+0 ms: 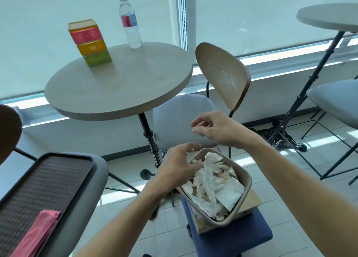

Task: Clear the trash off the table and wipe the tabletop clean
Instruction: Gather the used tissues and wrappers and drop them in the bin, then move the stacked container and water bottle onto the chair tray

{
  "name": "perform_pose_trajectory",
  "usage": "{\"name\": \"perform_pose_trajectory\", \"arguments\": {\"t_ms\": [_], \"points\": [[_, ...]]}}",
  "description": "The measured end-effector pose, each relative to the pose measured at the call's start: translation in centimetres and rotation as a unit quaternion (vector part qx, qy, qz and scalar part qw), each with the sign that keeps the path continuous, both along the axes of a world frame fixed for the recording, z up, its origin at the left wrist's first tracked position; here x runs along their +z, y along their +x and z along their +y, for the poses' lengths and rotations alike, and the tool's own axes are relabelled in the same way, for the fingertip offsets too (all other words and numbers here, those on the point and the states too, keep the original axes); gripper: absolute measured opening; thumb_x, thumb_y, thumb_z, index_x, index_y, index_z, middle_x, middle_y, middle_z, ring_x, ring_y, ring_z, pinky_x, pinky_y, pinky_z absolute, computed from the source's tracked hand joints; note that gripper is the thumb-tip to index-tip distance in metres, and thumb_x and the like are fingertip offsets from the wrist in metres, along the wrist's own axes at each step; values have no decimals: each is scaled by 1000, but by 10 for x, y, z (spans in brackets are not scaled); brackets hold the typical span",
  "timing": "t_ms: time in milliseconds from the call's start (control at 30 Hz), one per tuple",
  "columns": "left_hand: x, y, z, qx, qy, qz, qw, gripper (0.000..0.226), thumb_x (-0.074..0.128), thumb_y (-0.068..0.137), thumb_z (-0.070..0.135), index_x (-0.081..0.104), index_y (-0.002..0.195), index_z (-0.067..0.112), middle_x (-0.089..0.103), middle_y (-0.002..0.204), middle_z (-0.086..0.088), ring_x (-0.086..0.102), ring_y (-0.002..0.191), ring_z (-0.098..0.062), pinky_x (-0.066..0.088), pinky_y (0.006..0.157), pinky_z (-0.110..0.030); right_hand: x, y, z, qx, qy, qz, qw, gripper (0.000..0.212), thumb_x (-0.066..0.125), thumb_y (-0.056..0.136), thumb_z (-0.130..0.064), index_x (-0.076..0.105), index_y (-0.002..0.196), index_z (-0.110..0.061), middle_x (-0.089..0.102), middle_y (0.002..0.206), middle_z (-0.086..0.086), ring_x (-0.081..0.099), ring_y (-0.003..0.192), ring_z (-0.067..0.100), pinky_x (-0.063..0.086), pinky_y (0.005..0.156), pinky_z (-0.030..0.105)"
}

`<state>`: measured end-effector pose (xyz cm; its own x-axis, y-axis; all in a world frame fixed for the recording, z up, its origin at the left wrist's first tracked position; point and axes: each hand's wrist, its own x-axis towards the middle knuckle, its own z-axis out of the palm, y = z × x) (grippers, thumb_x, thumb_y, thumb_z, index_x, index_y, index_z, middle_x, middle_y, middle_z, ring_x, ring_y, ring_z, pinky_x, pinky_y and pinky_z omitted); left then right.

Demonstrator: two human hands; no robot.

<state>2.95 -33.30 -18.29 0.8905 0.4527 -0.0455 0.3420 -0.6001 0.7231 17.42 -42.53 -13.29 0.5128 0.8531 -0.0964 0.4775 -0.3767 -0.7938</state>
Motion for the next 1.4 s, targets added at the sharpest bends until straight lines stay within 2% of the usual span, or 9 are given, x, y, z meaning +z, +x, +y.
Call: {"name": "perform_pose_trajectory", "arguments": {"t_ms": [100, 400, 600, 700, 833, 1033, 1200, 1300, 1400], "points": [[43, -8, 27, 11, 0, -60, 998, 37, 72, 83, 37, 64, 119, 32, 65, 110, 12, 60, 100, -1, 53, 91, -29, 21, -3, 26, 2, 45, 1, 999, 17, 62, 96, -25, 68, 111, -20, 68, 96, 0, 66, 91, 17, 51, 74, 25], [135, -36, 135, 100, 30, -180, 978, 13, 74, 83, 31, 72, 96, 29, 71, 85, 14, 66, 76, 6, 53, 65, -11, 75, -12, 123, -16, 132, -16, 991, 9, 64, 93, -21, 71, 99, -19, 71, 89, 8, 67, 84, 20, 54, 77, 34], [161, -47, 220, 168, -38, -199, 965, 1, 74, 84, 27, 73, 84, 27, 72, 81, 7, 66, 76, -6, 48, 67, -21, 99, -14, 193, -30, 141, -1, 990, 8, 66, 93, -19, 71, 98, -15, 72, 94, 11, 67, 83, 17, 54, 71, 27], [167, -51, 259, 196, -61, -186, 961, 5, 73, 85, 24, 72, 81, 26, 72, 83, 4, 66, 79, -14, 47, 68, -24, 106, -11, 228, -44, 144, 13, 988, 8, 66, 93, -19, 71, 98, -15, 73, 93, 8, 67, 82, 13, 53, 71, 25], [174, -54, 305, 220, -100, -181, 953, 3, 74, 83, 24, 74, 84, 21, 74, 87, -2, 66, 80, -19, 51, 74, -30, 111, -7, 268, -55, 144, 35, 987, 10, 67, 92, -21, 71, 98, -13, 71, 90, 5, 66, 80, 13, 52, 71, 25], [179, -46, 352, 233, -135, -192, 944, 15, 74, 84, 20, 73, 97, 14, 70, 87, -2, 61, 78, -17, 50, 70, -26, 115, -3, 316, -63, 138, 39, 988, 25, 64, 93, -38, 69, 98, -14, 69, 94, 7, 64, 86, 16, 54, 79, 31], [175, -30, 381, 248, -156, -202, 935, 25, 74, 84, 26, 69, 107, 17, 67, 97, -6, 59, 83, -17, 52, 74, -27, 119, 1, 352, -80, 142, 73, 984, 53, 49, 95, -59, 64, 111, -11, 64, 103, 9, 60, 96, 20, 52, 90, 38], [172, -16, 399, 274, -167, -191, 928, 28, 73, 85, 31, 65, 110, 19, 66, 107, -7, 62, 98, -21, 52, 80, -32, 119, 11, 377, -96, 140, 105, 980, 67, 40, 96, -63, 57, 125, -6, 59, 106, 15, 59, 102, 24, 51, 96, 42], [170, 1, 417, 301, -188, -184, 916, 42, 67, 88, 40, 61, 122, 15, 62, 118, -7, 59, 110, -25, 50, 80, -32, 117, 27, 402, -103, 137, 160, 972, 77, 37, 92, -71, 46, 142, -12, 53, 125, 15, 54, 113, 28, 49, 94, 40]]}}
